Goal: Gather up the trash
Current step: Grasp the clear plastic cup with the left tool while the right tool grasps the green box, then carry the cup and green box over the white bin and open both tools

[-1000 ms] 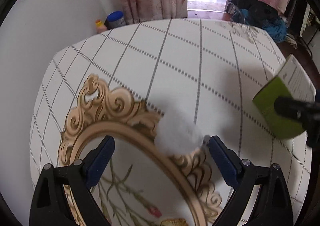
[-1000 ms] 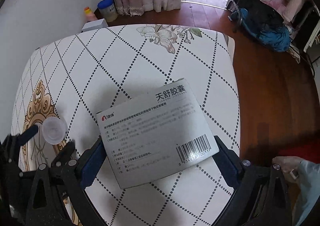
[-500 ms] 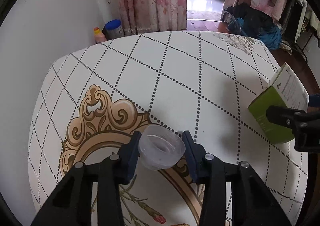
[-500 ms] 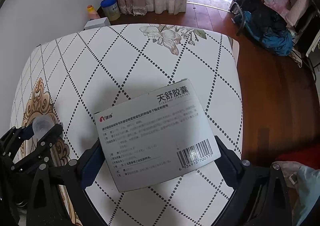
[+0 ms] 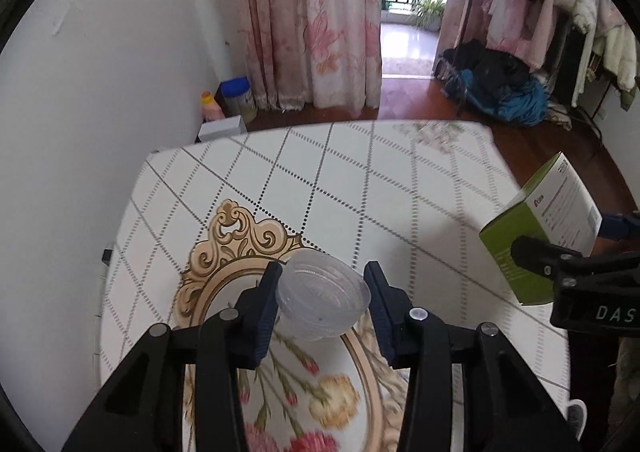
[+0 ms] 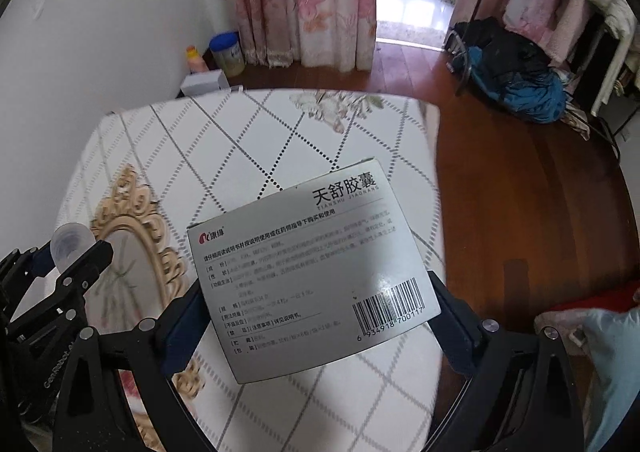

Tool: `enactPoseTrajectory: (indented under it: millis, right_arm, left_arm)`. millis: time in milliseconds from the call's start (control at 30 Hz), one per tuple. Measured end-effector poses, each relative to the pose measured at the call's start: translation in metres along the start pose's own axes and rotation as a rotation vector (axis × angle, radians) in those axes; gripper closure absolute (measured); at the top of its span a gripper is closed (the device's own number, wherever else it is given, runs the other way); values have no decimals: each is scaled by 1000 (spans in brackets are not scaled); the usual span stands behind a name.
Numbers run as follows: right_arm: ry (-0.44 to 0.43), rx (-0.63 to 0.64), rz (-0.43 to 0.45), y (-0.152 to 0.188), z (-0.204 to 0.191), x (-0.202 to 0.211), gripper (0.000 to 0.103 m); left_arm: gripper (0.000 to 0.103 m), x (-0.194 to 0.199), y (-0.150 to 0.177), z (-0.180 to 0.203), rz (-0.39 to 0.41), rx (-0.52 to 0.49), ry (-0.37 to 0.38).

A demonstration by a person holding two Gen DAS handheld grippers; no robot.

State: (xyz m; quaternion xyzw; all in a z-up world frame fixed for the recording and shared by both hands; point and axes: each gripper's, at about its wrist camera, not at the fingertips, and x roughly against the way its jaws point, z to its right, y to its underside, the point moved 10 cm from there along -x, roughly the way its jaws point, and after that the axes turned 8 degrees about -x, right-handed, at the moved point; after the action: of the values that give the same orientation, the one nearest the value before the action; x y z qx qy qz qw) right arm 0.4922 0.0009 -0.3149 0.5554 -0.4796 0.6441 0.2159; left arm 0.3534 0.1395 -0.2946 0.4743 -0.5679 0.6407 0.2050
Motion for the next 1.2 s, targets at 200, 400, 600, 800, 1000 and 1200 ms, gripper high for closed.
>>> enactPoseTrajectory:
  millis: [200, 400, 600, 800, 1000, 1200]
  right_arm:
    - [-26, -59, 89, 24, 20, 88, 4]
    - [-26, -148, 202, 65, 69, 196, 4]
    - [12, -246, 281, 129, 140, 278, 4]
    - [109, -380, 246, 237, 237, 305, 4]
    - [154, -592, 94, 359, 333, 271, 4]
    - [103, -793, -57, 440, 391, 206, 4]
  left_arm:
    - [65, 73, -4, 26, 59, -15, 55]
    - [65, 153, 7, 74, 124, -68, 140]
    - [65, 217, 34, 157, 151, -167, 273]
    - [65, 239, 80, 261, 112, -303, 419]
    - [65, 208, 147, 368, -58, -396, 572]
    - [64, 156, 208, 449, -280, -499, 641]
